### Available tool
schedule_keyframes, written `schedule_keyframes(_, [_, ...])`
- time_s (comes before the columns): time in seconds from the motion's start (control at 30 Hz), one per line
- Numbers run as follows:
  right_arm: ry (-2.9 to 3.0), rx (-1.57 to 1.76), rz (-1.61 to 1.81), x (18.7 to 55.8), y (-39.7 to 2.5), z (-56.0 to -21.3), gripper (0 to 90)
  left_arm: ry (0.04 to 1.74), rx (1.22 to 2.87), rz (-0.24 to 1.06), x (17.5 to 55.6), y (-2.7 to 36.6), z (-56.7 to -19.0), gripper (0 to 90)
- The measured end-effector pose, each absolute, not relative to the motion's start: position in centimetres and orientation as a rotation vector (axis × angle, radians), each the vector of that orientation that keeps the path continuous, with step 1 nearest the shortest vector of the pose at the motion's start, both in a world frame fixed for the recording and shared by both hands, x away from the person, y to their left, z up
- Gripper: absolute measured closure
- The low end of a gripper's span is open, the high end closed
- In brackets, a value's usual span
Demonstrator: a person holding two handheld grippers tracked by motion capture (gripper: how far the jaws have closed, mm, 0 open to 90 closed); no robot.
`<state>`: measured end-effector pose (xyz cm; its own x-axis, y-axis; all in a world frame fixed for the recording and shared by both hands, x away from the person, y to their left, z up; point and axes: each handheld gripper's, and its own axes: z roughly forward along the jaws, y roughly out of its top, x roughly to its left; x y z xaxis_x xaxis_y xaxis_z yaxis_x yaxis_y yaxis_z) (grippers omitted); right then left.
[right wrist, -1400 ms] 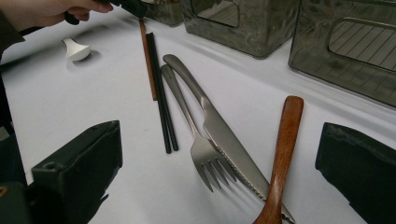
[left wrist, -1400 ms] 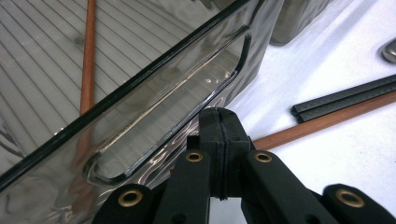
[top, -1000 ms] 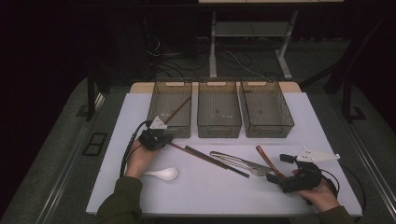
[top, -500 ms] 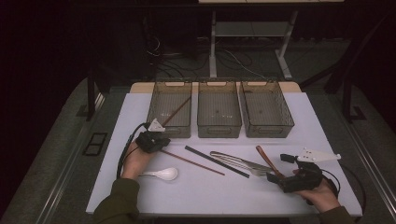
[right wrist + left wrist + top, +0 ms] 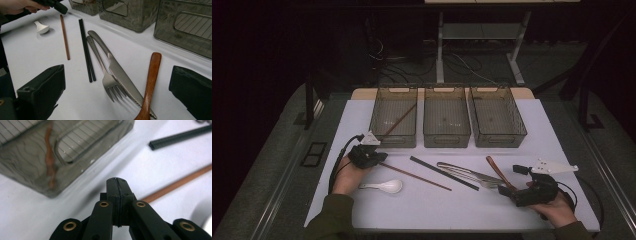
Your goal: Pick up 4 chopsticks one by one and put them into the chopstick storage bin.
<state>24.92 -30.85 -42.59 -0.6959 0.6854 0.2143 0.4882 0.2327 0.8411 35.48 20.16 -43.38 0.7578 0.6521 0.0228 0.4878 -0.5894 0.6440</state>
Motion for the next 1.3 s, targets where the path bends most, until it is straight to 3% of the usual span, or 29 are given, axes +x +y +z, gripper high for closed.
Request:
schedule_keyframes(1.07, [2.298,1.112,1.452,24.8,-30.8,-42.5,0.7,0.889,2.330,0.337,32.7,21.9,-43.3,88.6])
schedule_keyframes(1.3, [2.307,1.108,1.446,24.8,-30.7,-42.5,0.7,0.790,2.269,0.316,32.3,20.4,-41.9,77.7])
